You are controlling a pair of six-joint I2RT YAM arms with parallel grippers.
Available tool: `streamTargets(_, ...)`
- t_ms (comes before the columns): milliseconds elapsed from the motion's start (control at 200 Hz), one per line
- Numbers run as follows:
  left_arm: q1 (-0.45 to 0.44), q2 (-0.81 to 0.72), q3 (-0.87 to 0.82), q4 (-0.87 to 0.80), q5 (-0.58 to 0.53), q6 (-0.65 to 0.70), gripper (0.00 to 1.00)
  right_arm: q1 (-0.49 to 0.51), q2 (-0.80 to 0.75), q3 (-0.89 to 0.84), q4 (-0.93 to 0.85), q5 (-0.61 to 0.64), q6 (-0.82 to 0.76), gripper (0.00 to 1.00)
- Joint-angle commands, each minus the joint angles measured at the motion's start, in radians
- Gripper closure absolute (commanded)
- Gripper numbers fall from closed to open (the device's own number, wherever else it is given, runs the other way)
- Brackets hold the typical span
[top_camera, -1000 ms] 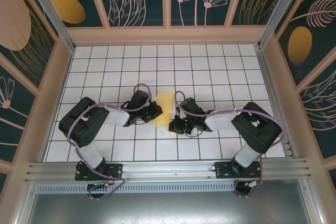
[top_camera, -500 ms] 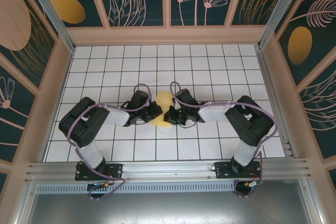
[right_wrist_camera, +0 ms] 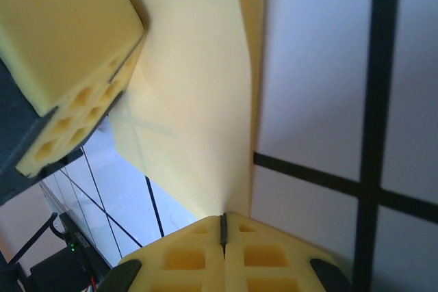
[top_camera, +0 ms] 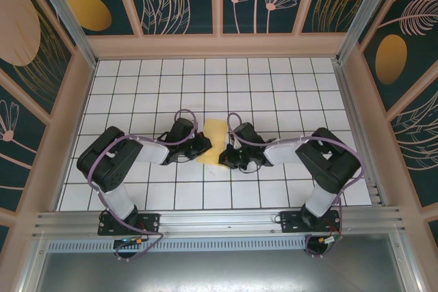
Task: Fold a paper plane with a square sheet of paper (pick it up from the middle)
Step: Fold the triangle a second time at the center of the table.
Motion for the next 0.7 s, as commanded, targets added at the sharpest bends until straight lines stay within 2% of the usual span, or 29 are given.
streamTargets(0,0.003,0.052,-0.030,-0.083,-0.034,0.012,1.00,-0.001,-0.033,-0.061,-0.095,-0.007,0.024,1.00)
streamTargets(150,0.003,0.050,-0.028,-0.084,-0.031,0.014,1.00,-0.002,-0.087,-0.025,-0.108,0.004,0.010,1.00)
streamTargets(300,0.004,0.048,-0.027,-0.083,-0.028,0.014,1.00,-0.009,-0.114,0.083,-0.122,0.032,-0.022,1.00)
streamTargets(500,0.004,0.043,-0.025,-0.083,-0.023,0.016,1.00,-0.011,0.000,0.153,-0.084,0.014,-0.016,1.00)
streamTargets(696,0.004,0.036,-0.025,-0.086,-0.021,0.021,1.00,-0.013,0.074,0.133,-0.058,0.003,0.004,1.00)
